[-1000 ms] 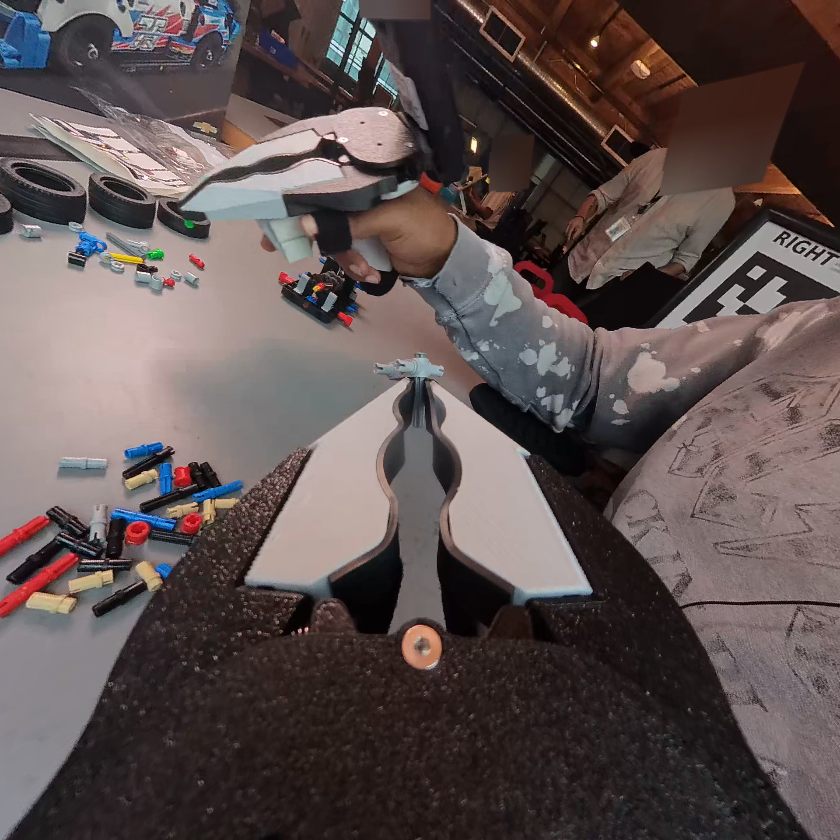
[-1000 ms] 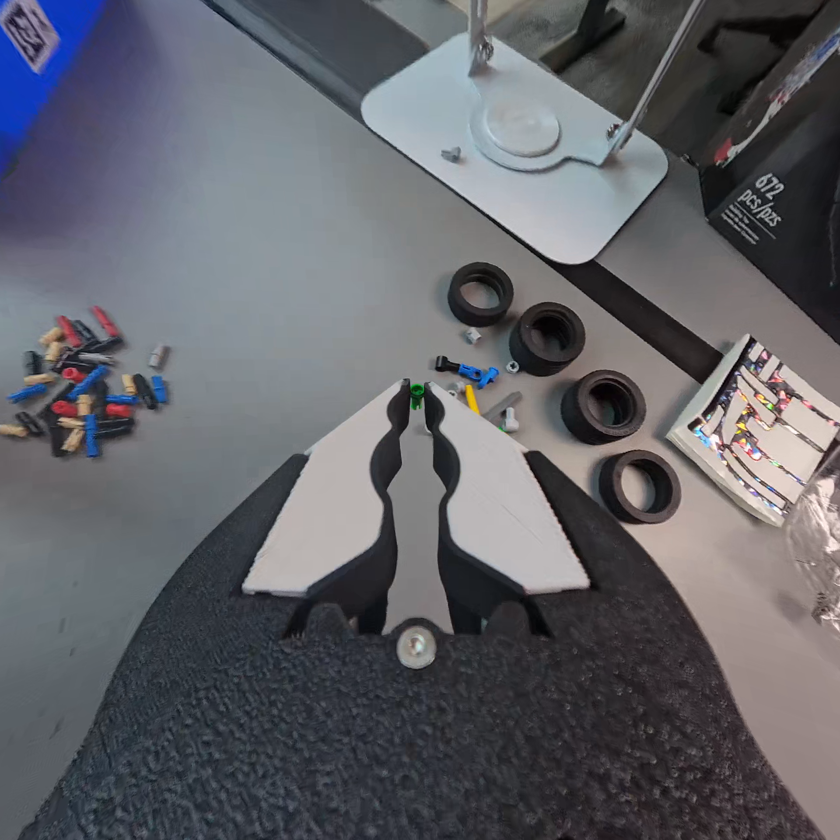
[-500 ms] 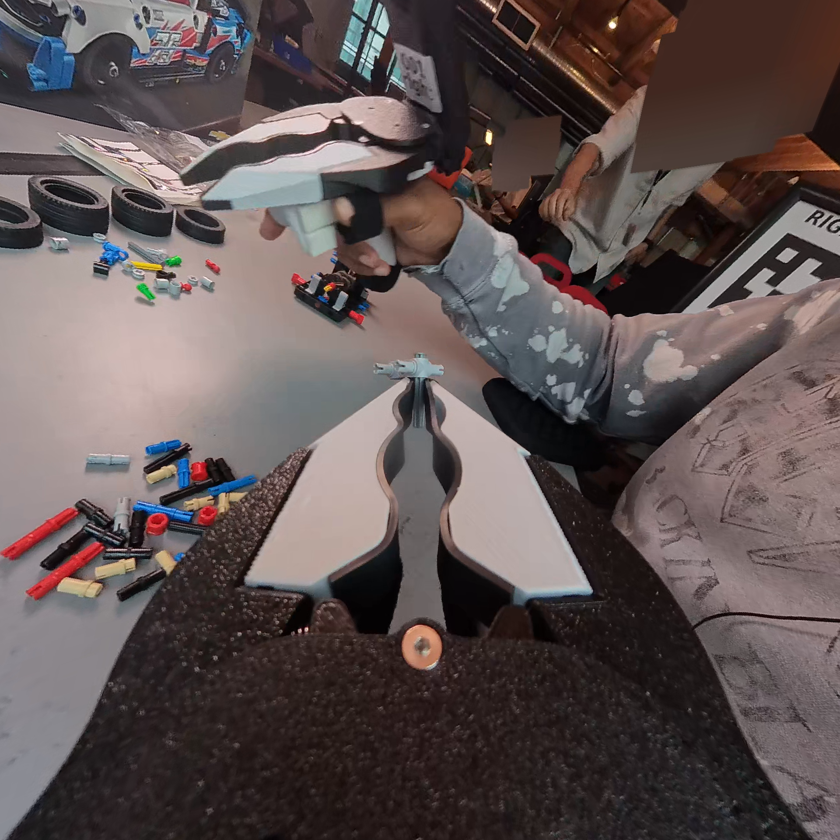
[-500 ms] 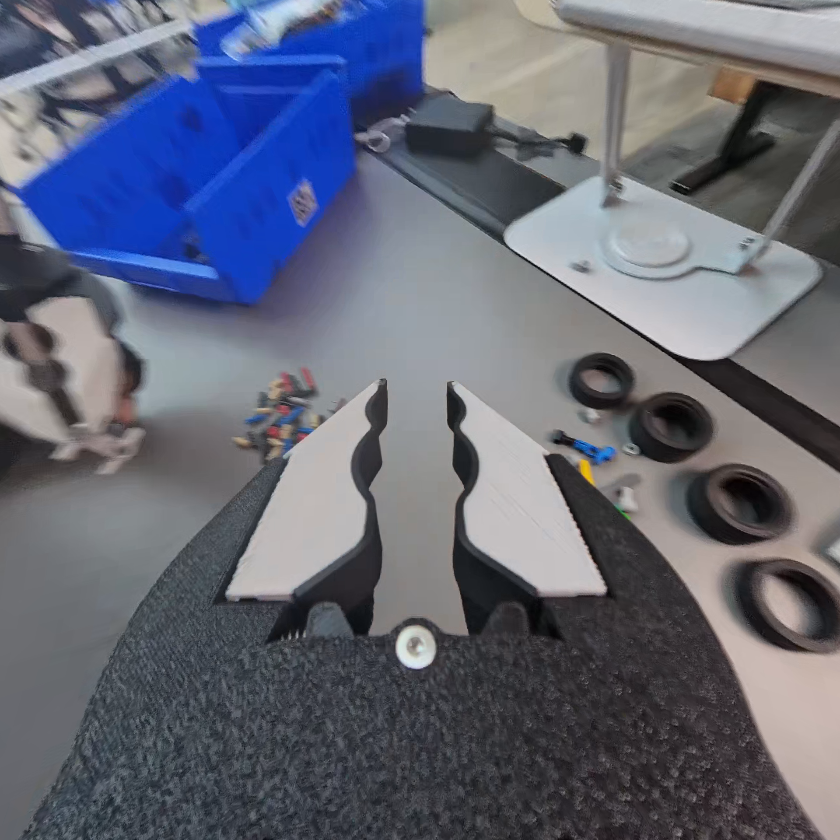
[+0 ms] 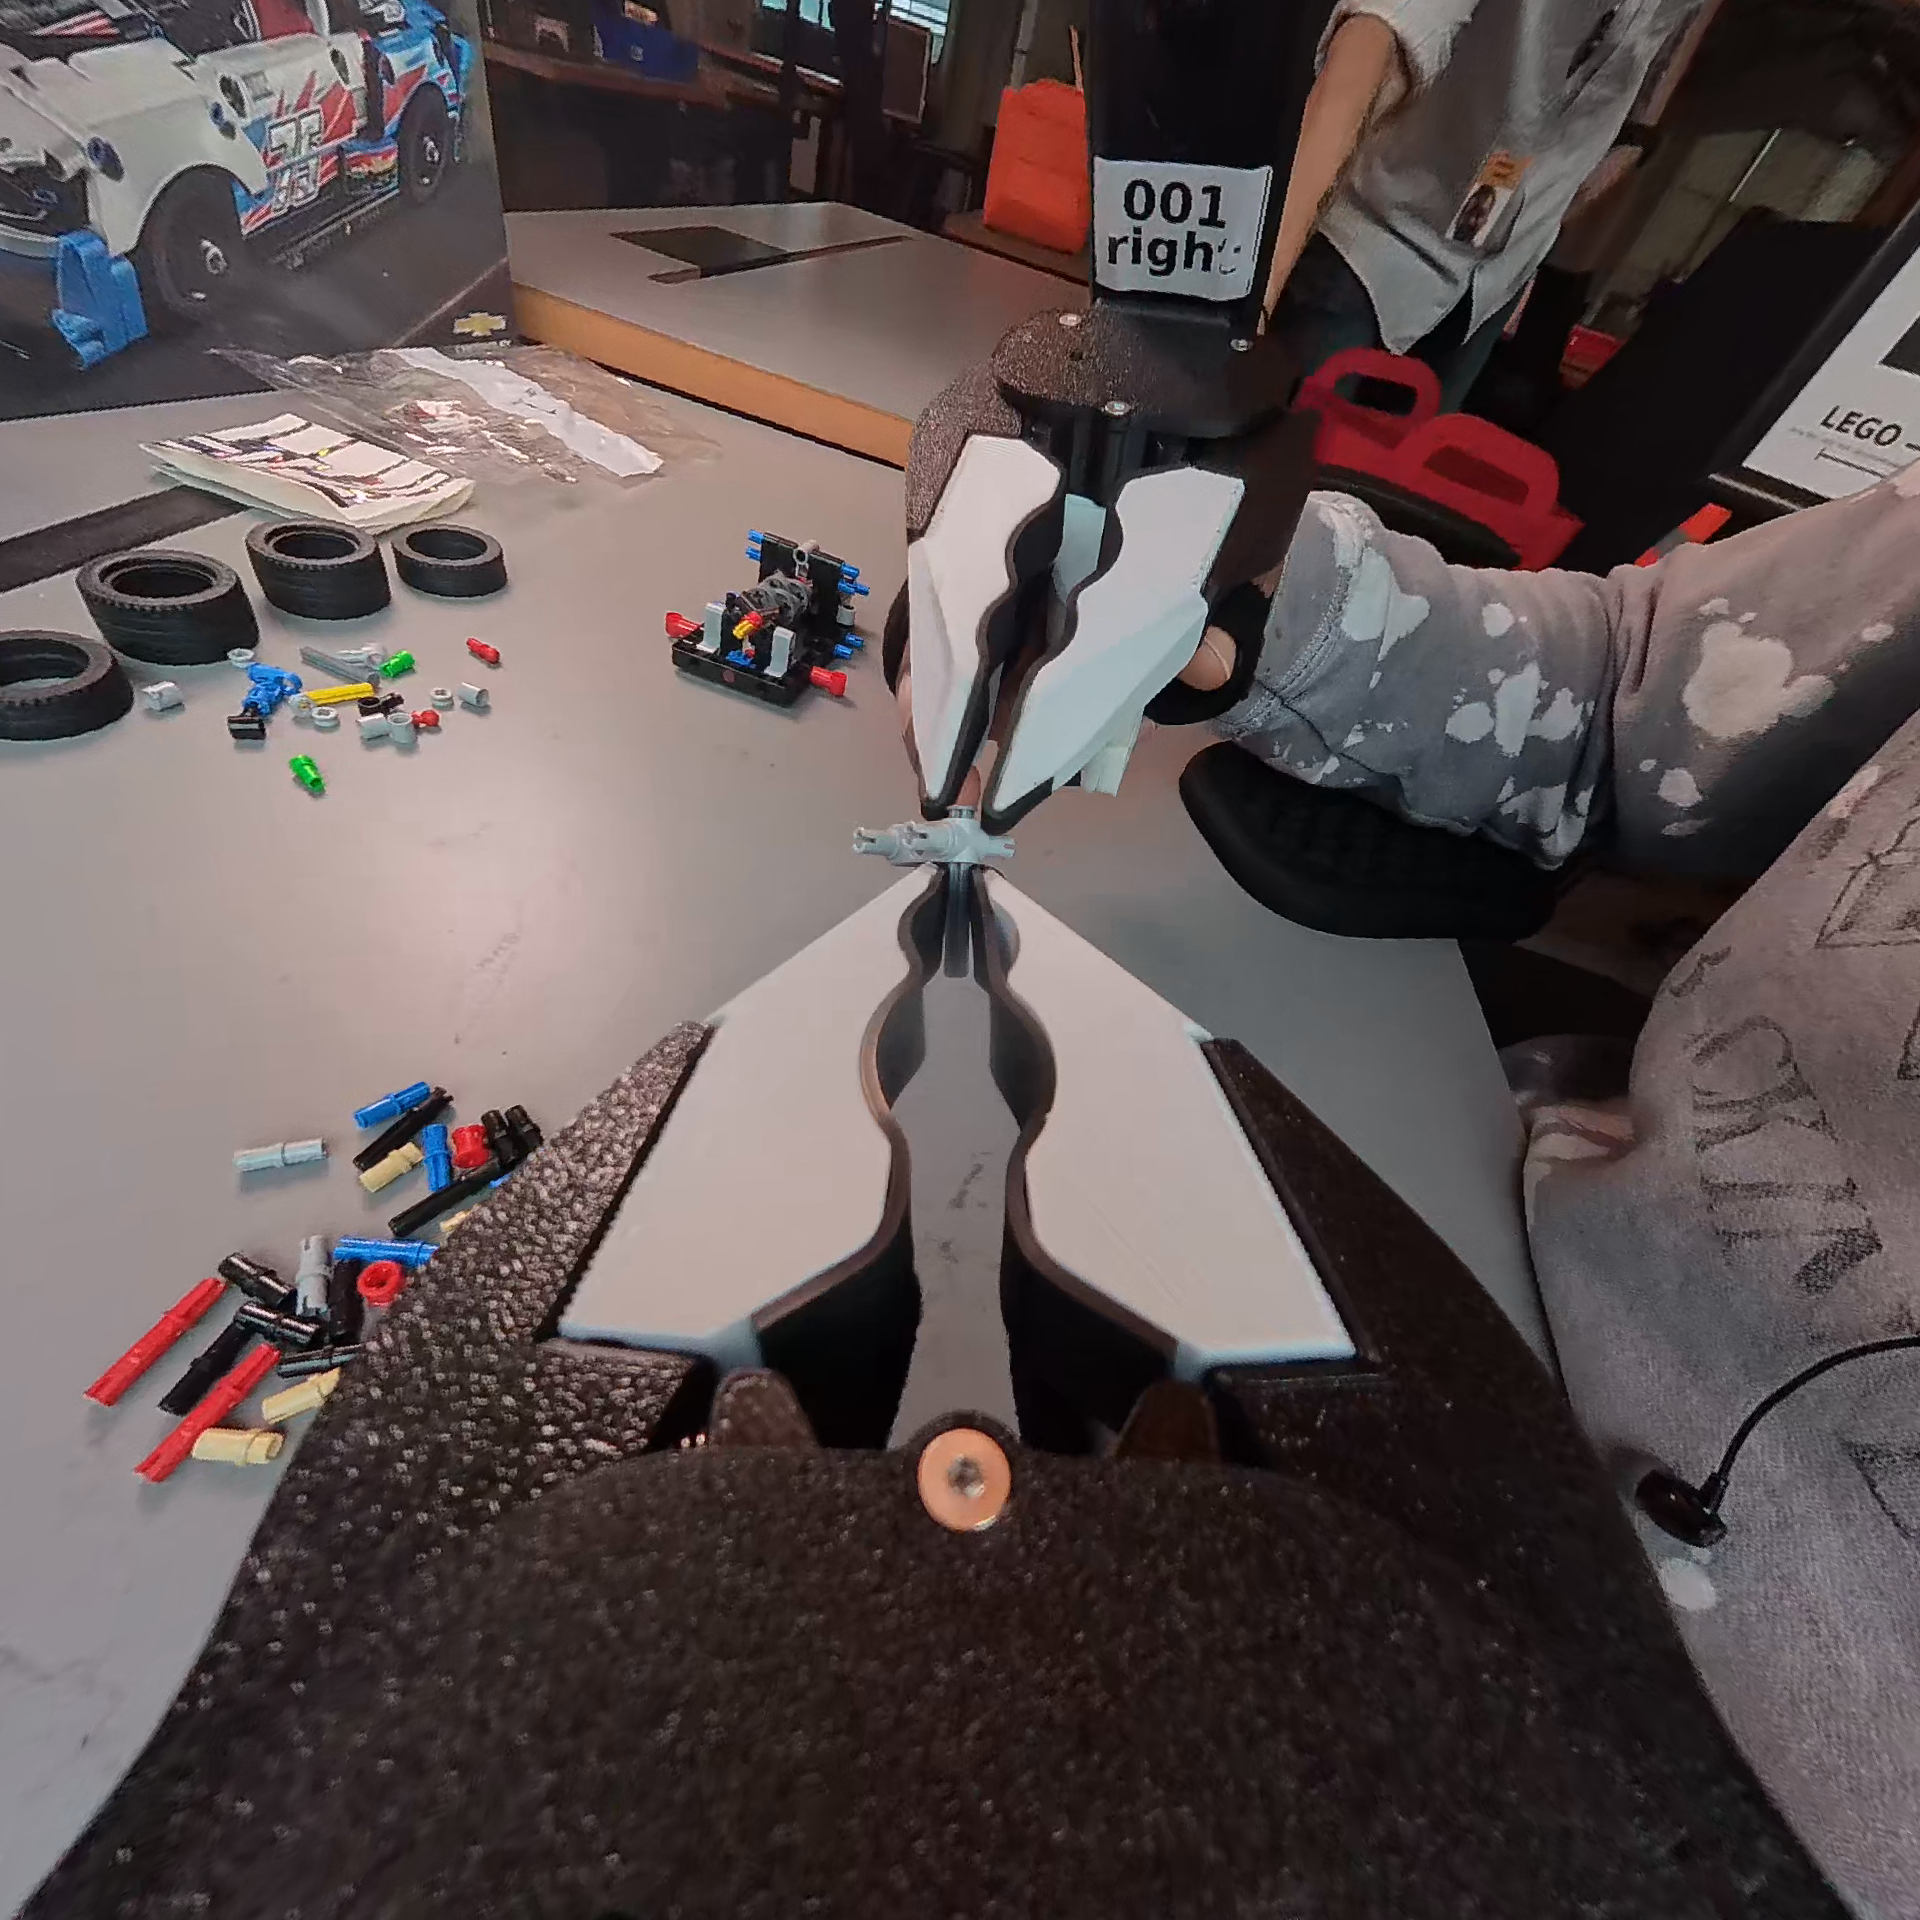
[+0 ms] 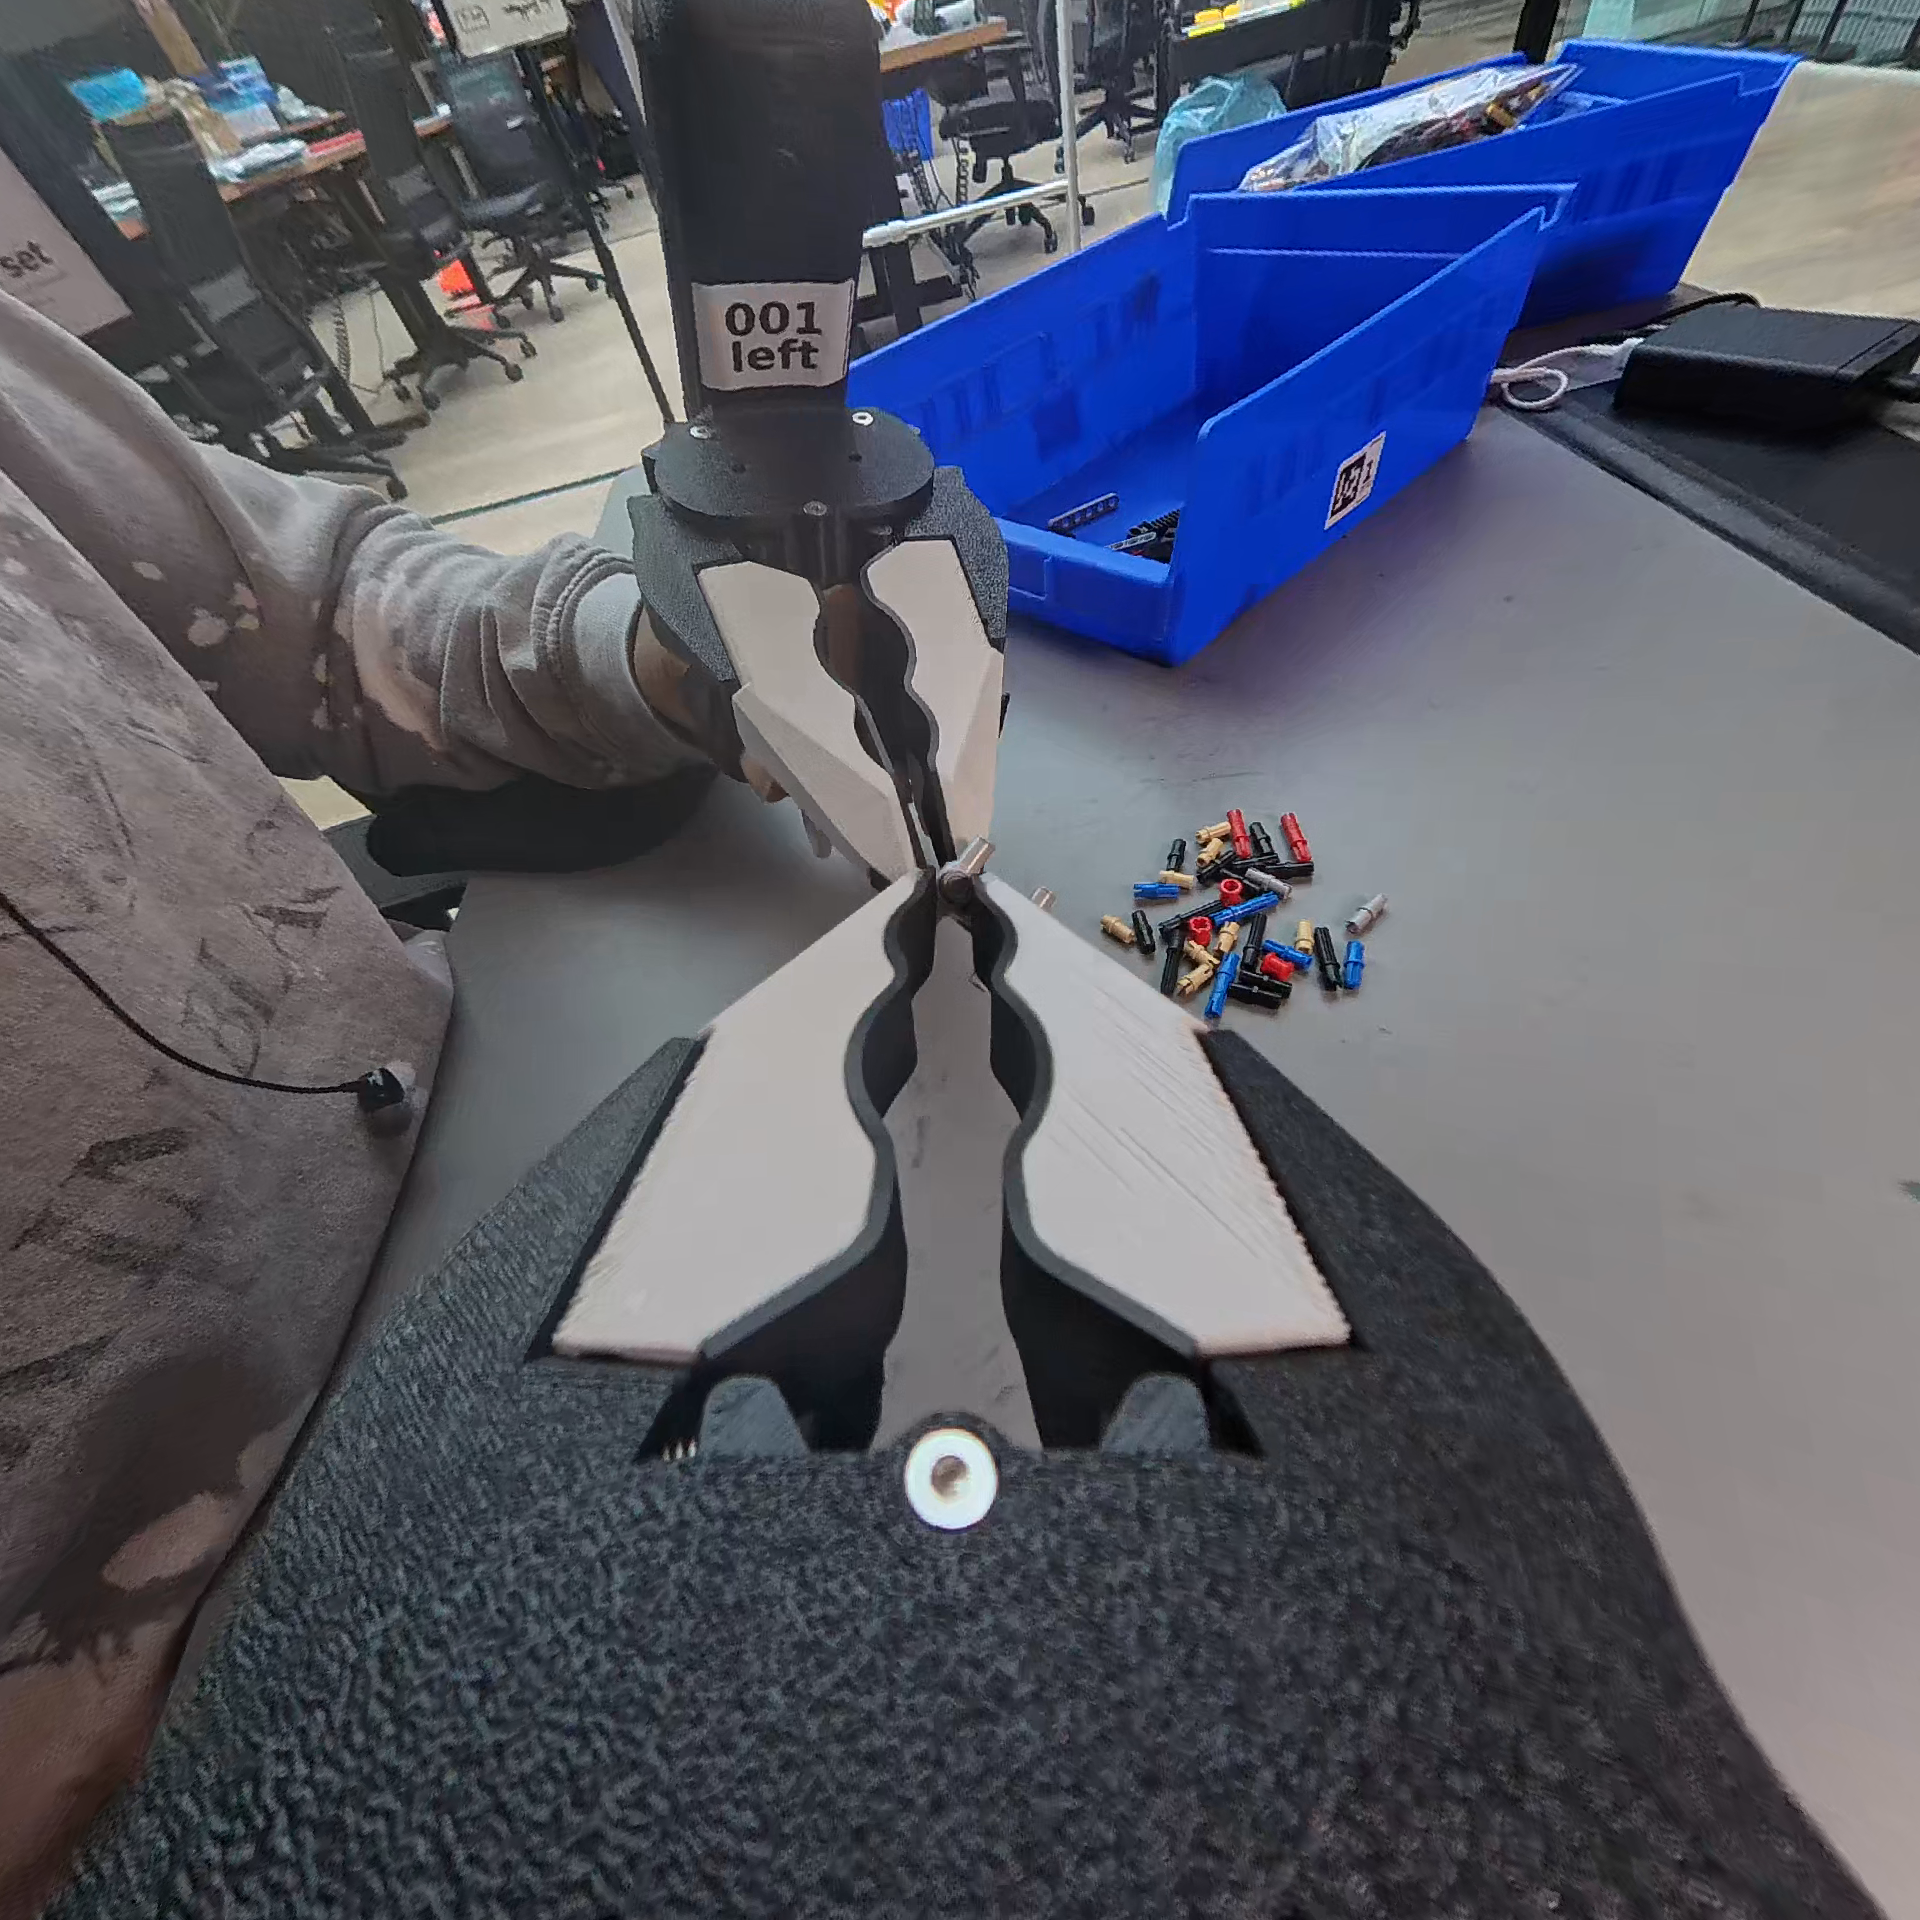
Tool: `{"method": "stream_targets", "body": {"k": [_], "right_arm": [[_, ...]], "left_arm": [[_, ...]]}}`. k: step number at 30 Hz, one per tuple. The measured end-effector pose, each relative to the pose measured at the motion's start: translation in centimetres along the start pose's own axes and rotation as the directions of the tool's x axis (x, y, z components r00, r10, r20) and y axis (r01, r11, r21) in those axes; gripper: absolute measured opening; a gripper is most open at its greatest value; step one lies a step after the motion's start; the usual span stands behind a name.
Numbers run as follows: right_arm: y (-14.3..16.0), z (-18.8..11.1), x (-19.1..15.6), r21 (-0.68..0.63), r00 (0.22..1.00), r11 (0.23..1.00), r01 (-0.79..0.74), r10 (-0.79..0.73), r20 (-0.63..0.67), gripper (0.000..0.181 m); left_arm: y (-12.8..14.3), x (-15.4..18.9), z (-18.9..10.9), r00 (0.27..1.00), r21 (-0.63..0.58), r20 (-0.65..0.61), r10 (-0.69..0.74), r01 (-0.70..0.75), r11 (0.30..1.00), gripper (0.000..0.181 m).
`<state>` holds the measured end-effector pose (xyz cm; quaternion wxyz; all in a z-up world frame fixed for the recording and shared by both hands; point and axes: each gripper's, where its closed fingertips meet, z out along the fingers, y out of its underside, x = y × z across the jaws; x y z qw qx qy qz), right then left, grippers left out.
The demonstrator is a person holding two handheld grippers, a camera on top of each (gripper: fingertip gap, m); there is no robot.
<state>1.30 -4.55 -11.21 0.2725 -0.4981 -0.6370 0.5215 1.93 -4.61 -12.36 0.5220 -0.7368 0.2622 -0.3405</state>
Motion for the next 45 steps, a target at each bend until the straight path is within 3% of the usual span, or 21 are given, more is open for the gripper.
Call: {"method": "stream_targets", "body": {"k": [11, 15, 19, 24, 30, 39, 42, 45], "right_arm": [[2.2, -0.1, -1.2, -0.07, 0.995, 0.997, 0.039, -0.032, 0.095, 0.005], [1.4, -0.8, -1.4, 0.018, 0.99, 0.998, 0.064, -0.065, 0.127, 0.004], [1.2, -1.2, -0.9, 0.048, 0.992, 0.997, 0.06, -0.065, 0.111, 0.004], [0.9, -0.1, -1.7, 0.081, 0.99, 0.997, 0.01, -0.021, 0.142, 0.004], [0.2, -0.4, -1.9, 0.134, 0.979, 0.989, -0.063, 0.036, 0.201, 0.004], [-1.7, -6.1, 1.7, 0.27, 0.99, 0.957, -0.102, 0.07, 0.124, 0.004], [-2.1, -7.2, 3.5, 0.324, 0.997, 0.943, -0.077, 0.073, 0.026, 0.004], [-1.9, -7.1, 4.5, 0.341, 0.996, 0.936, -0.083, 0.093, -0.016, 0.004]], "left_arm": [[1.9, 1.0, 0.5, 0.978, -0.111, -0.011, 0.208, -0.208, 0.972, 0.004], [1.0, 1.5, 0.4, 0.979, -0.058, -0.036, 0.201, -0.202, 0.978, 0.004], [0.2, 0.6, -0.4, 0.988, -0.012, -0.012, 0.153, -0.153, 0.988, 0.026], [0.0, 1.1, 0.2, 0.952, -0.028, 0.047, 0.301, -0.3, 0.953, 0.046], [0.4, 1.5, 0.5, 0.857, -0.103, 0.107, 0.504, -0.495, 0.863, 0.03], [-0.8, 0.1, -1.5, 0.883, -0.05, 0.137, 0.449, -0.447, 0.893, 0.025], [-1.0, -2.0, -2.7, 0.858, -0.117, 0.218, 0.466, -0.451, 0.885, 0.025], [-2.5, -6.6, -6.8, 0.778, -0.238, 0.432, 0.456, -0.39, 0.89, 0.025]]}}
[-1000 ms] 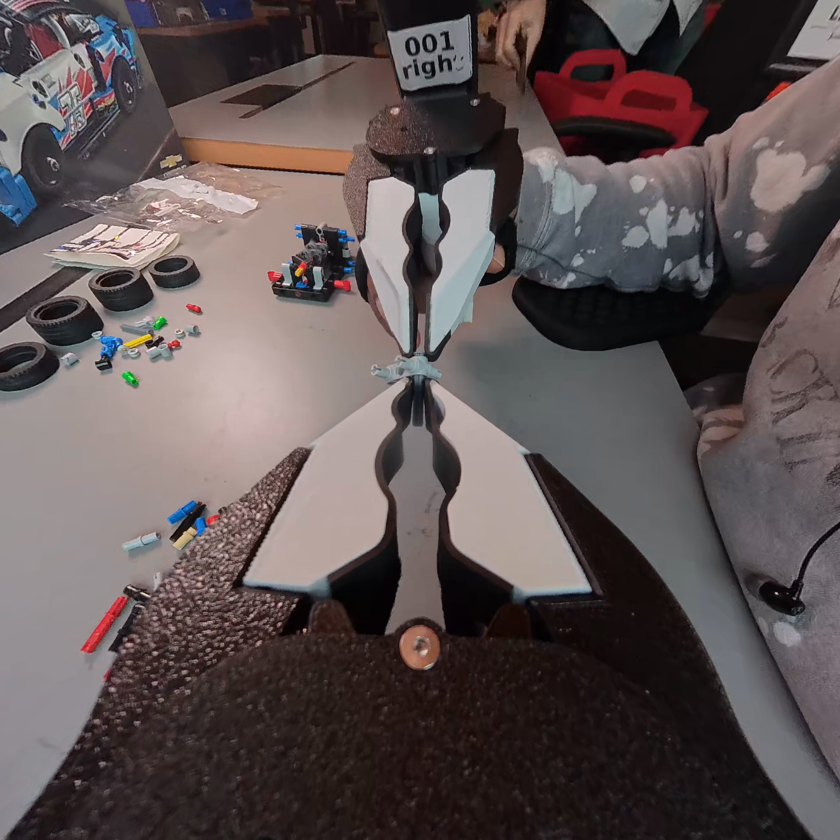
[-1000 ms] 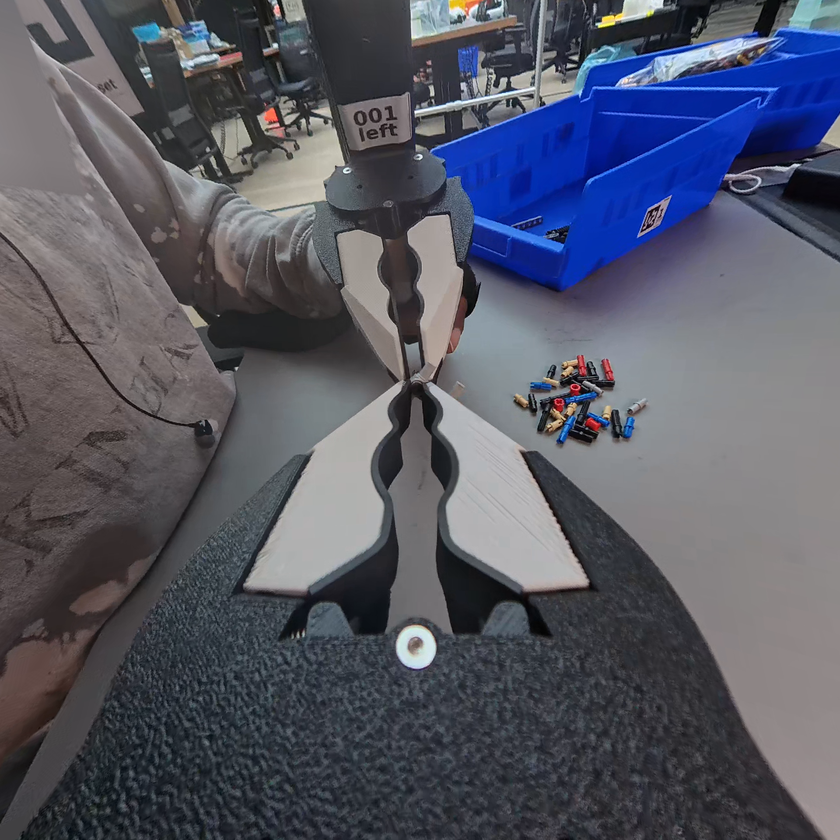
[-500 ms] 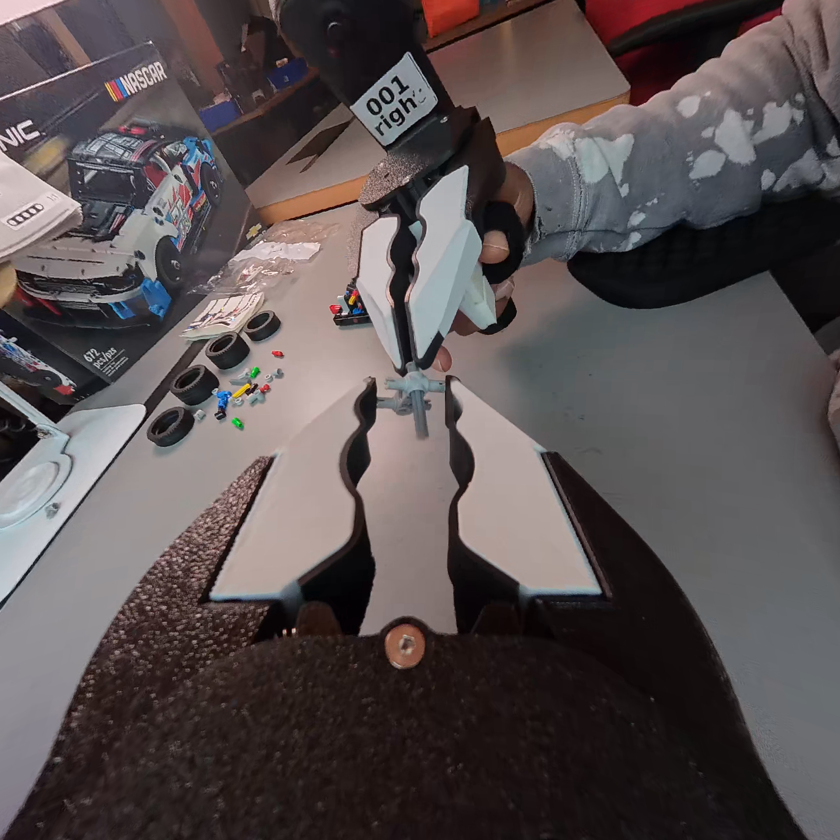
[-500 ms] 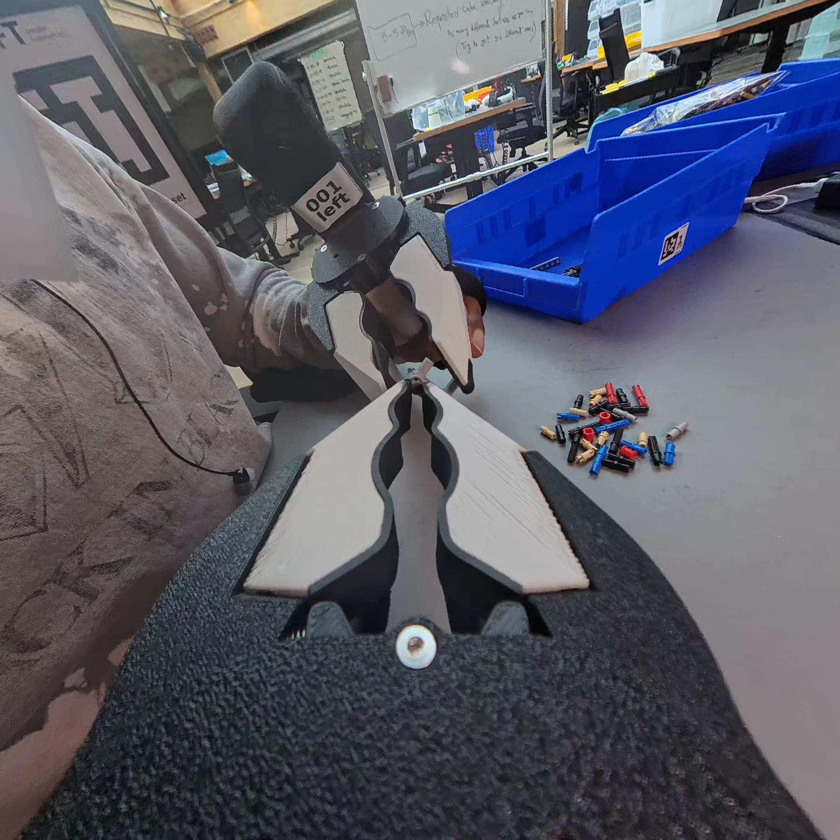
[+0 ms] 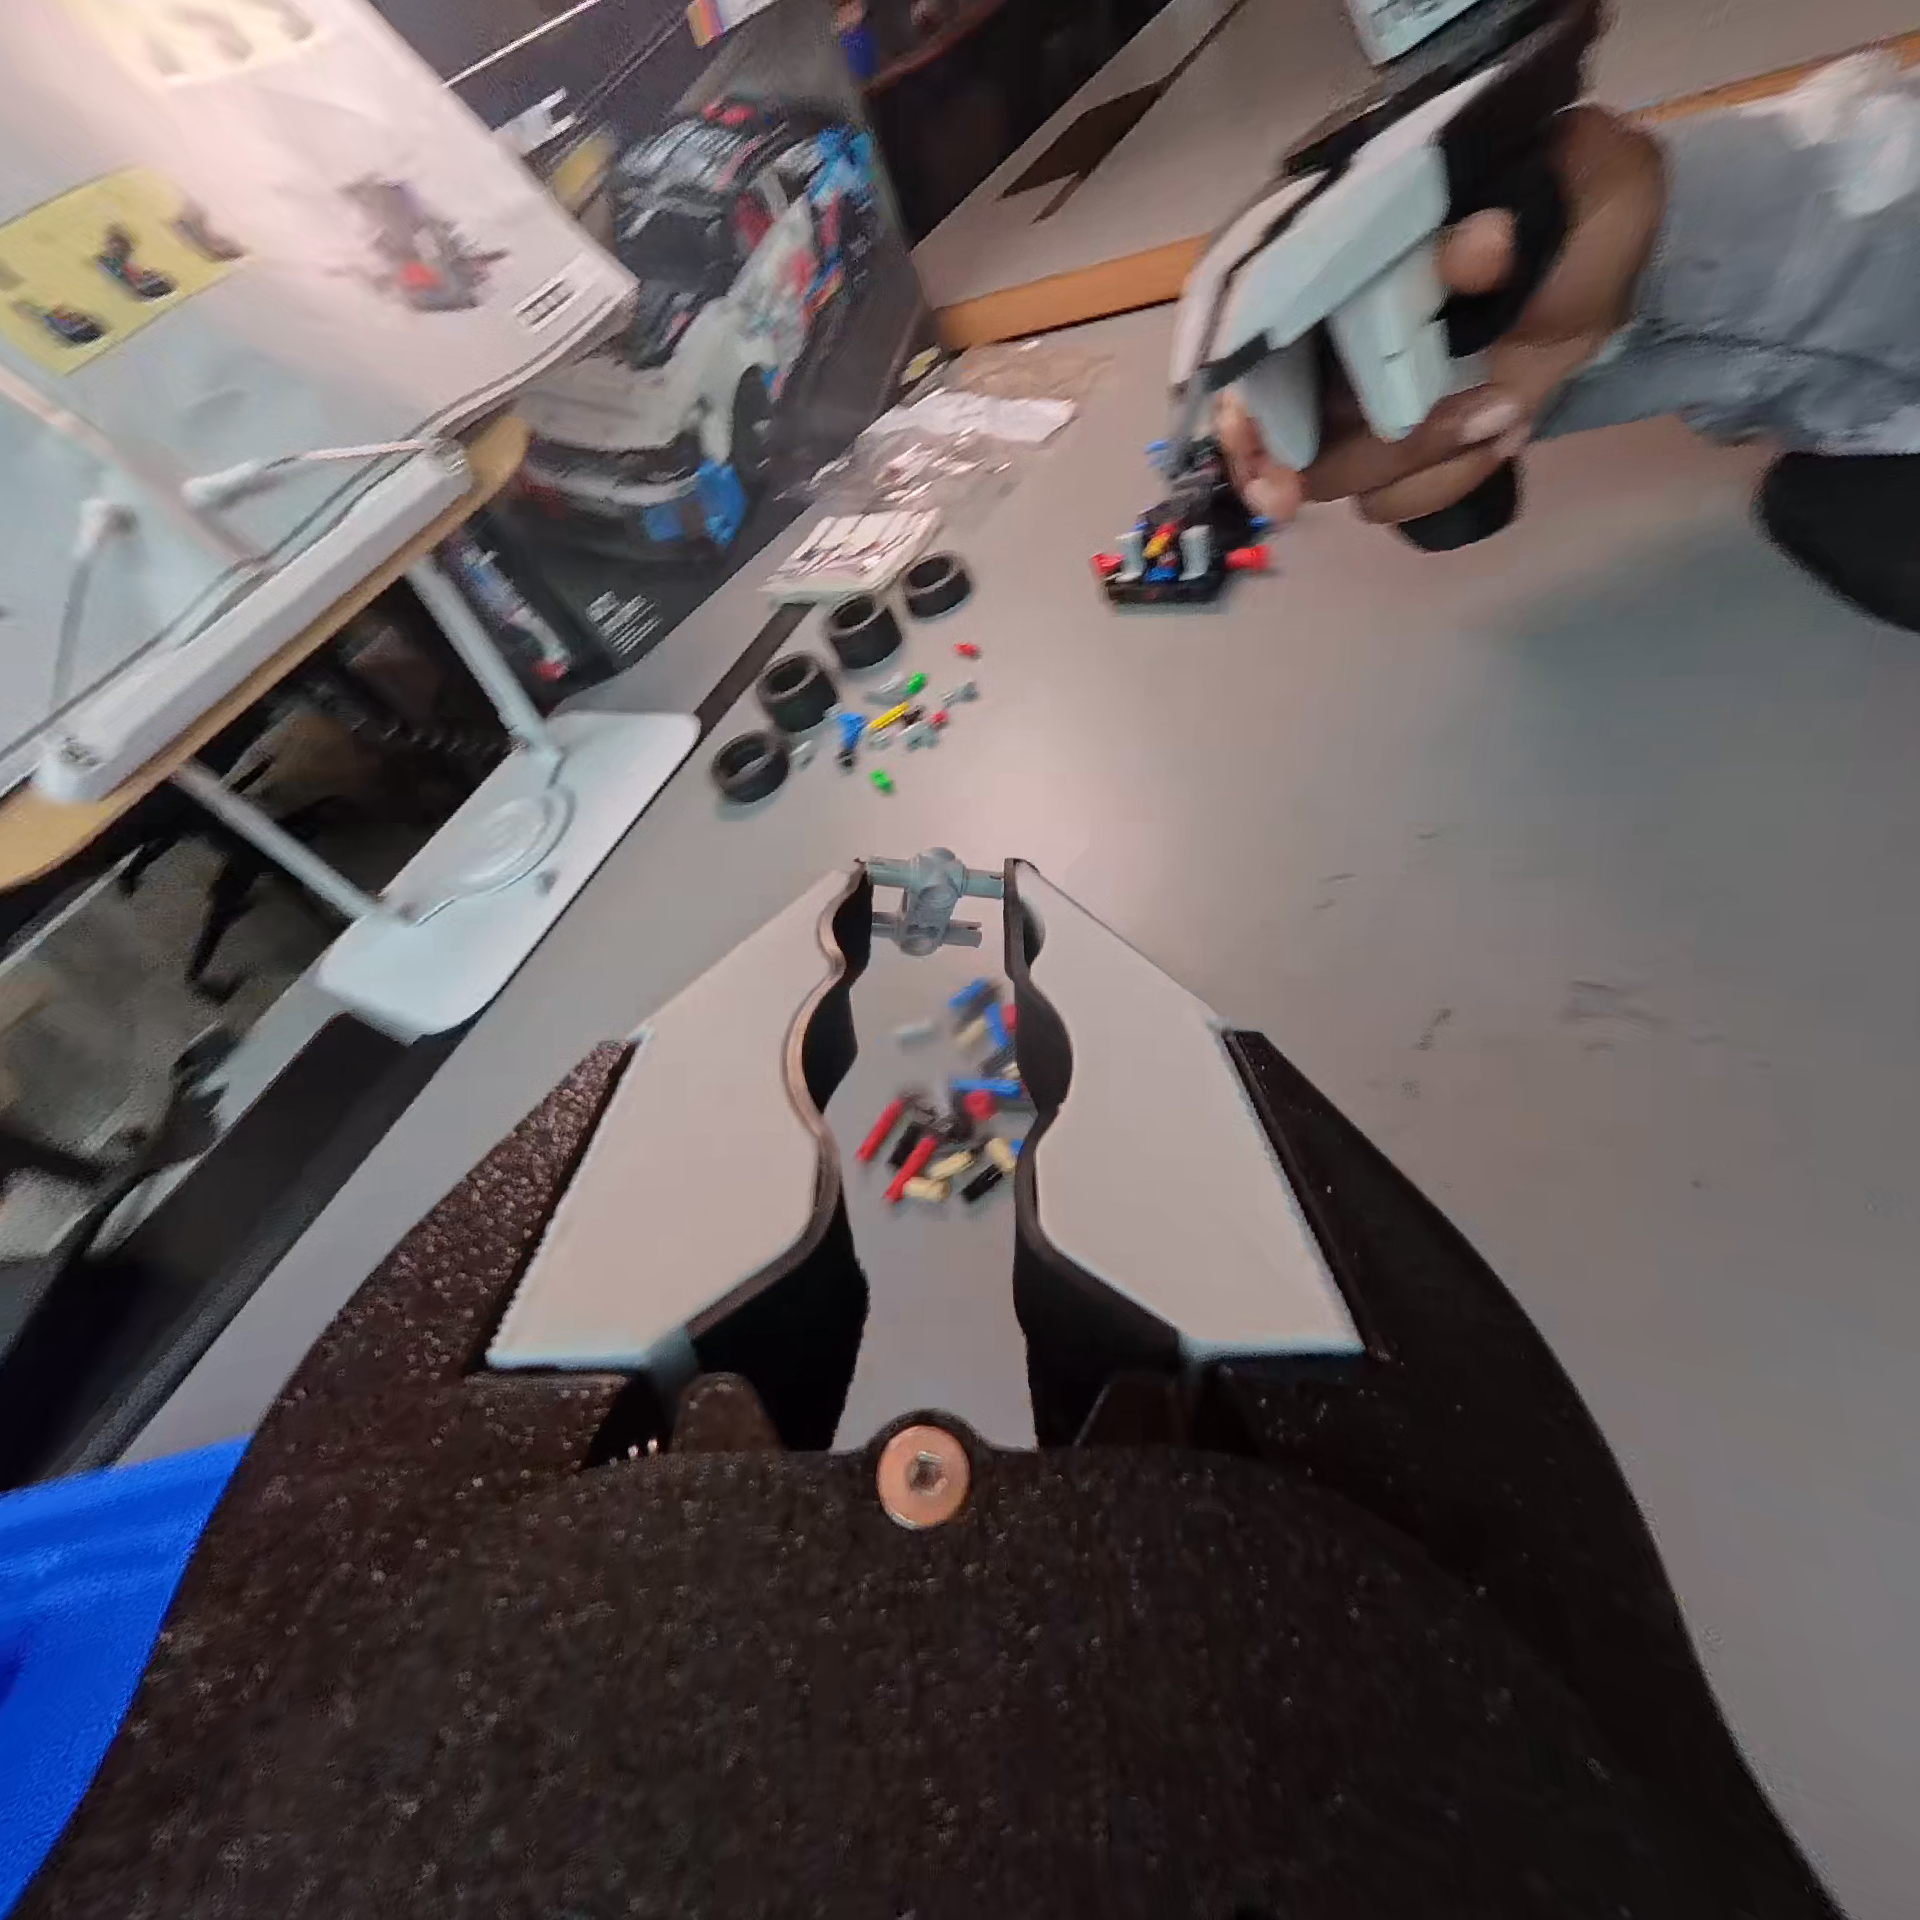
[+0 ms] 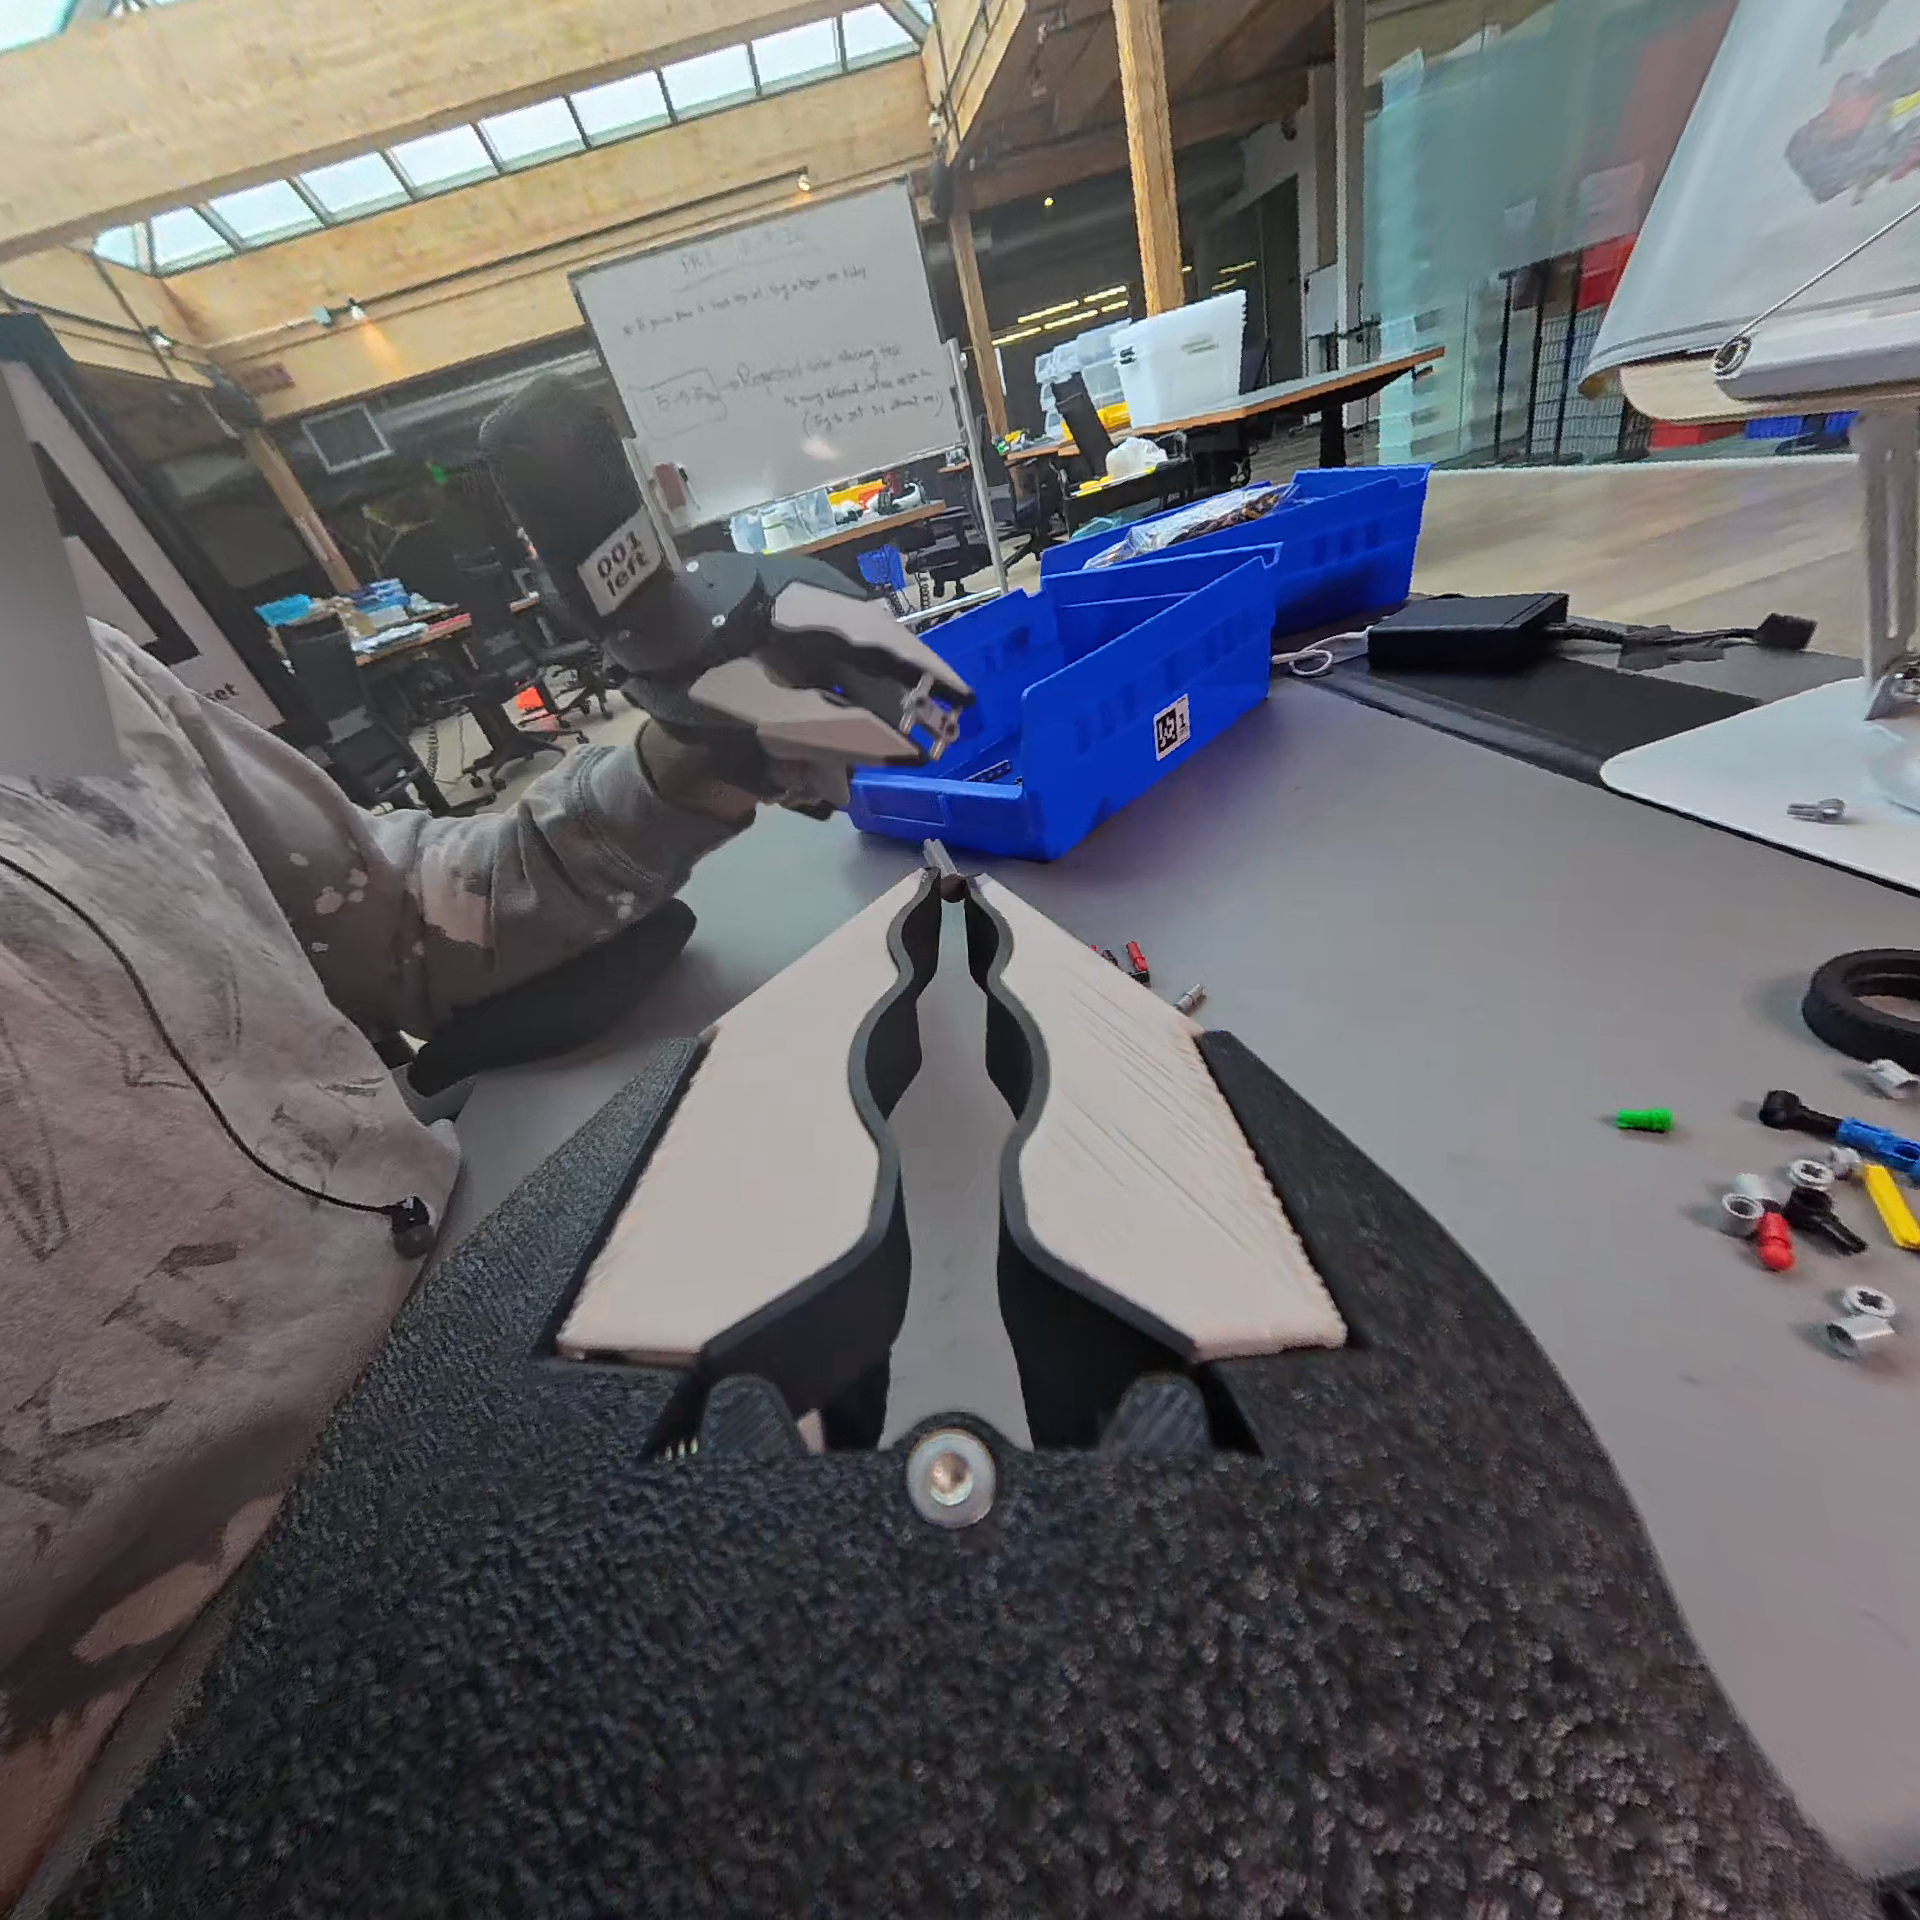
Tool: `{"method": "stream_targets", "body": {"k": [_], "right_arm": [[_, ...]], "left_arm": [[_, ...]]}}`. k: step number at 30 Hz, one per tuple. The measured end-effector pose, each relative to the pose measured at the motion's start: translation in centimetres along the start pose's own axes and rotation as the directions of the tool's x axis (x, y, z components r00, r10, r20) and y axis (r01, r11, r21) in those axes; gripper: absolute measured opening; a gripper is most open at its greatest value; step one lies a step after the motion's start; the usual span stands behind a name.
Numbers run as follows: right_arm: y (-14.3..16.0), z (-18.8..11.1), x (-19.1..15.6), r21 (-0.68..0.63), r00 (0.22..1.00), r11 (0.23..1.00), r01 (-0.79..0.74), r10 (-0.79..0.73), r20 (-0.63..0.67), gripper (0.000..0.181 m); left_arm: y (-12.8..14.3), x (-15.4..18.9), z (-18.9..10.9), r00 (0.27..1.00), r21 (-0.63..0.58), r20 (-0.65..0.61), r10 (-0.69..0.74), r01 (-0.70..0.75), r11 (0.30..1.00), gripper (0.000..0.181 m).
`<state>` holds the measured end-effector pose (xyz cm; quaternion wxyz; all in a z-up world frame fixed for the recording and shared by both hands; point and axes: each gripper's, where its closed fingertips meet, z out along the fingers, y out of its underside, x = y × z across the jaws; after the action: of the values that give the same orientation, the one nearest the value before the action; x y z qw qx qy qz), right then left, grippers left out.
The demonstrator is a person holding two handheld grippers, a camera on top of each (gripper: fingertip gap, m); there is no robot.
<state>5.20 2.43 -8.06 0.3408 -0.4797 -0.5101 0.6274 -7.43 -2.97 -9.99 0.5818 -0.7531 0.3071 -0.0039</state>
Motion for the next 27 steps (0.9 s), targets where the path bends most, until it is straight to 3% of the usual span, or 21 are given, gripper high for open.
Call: {"method": "stream_targets", "body": {"k": [5, 9, 12, 14, 18, 21, 24, 27], "right_arm": [[0.7, 0.8, 0.1, -0.042, 1.0, 0.999, 0.018, -0.018, -0.002, 0.004], [1.8, 1.3, 0.1, -0.087, 1.0, 0.996, 0.023, -0.023, -0.005, 0.004], [2.2, 1.5, 0.0, -0.103, 1.0, 0.994, 0.03, -0.031, -0.003, 0.004], [2.2, 1.6, 0.0, -0.104, 0.999, 0.994, 0.032, -0.033, -0.006, 0.004], [2.4, 1.8, 0.5, -0.113, 0.998, 0.993, 0.04, -0.045, -0.041, 0.004], [2.2, 1.7, 2.6, -0.12, 0.984, 0.991, 0.052, -0.072, -0.165, 0.004], [1.7, 0.4, 8.5, -0.218, 0.873, 0.972, 0.083, -0.177, -0.455, 0.004], [2.1, -0.8, 13.7, -0.435, 0.747, 0.899, 0.06, -0.329, -0.578, 0.004]], "left_arm": [[5.0, -9.8, -5.2, 0.925, -0.218, 0.364, -0.111, 0.2, 0.955, 0.025], [11.4, -11.8, -7.6, 0.868, -0.423, 0.47, -0.159, 0.38, 0.823, 0.025], [13.5, -11.7, -7.9, 0.859, -0.467, 0.477, -0.185, 0.426, 0.775, 0.025], [12.9, -11.8, -7.6, 0.858, -0.436, 0.478, -0.189, 0.418, 0.797, 0.029], [9.0, -11.5, -6.3, 0.869, -0.267, 0.438, -0.23, 0.37, 0.89, 0.041], [7.6, -11.0, -5.7, 0.869, -0.185, 0.409, -0.279, 0.378, 0.907, 0.046], [4.8, -9.5, -4.7, 0.894, -0.049, 0.328, -0.306, 0.34, 0.939, 0.045], [2.1, -7.2, -3.2, 0.909, 0.071, 0.216, -0.355, 0.348, 0.935, 0.045]]}}
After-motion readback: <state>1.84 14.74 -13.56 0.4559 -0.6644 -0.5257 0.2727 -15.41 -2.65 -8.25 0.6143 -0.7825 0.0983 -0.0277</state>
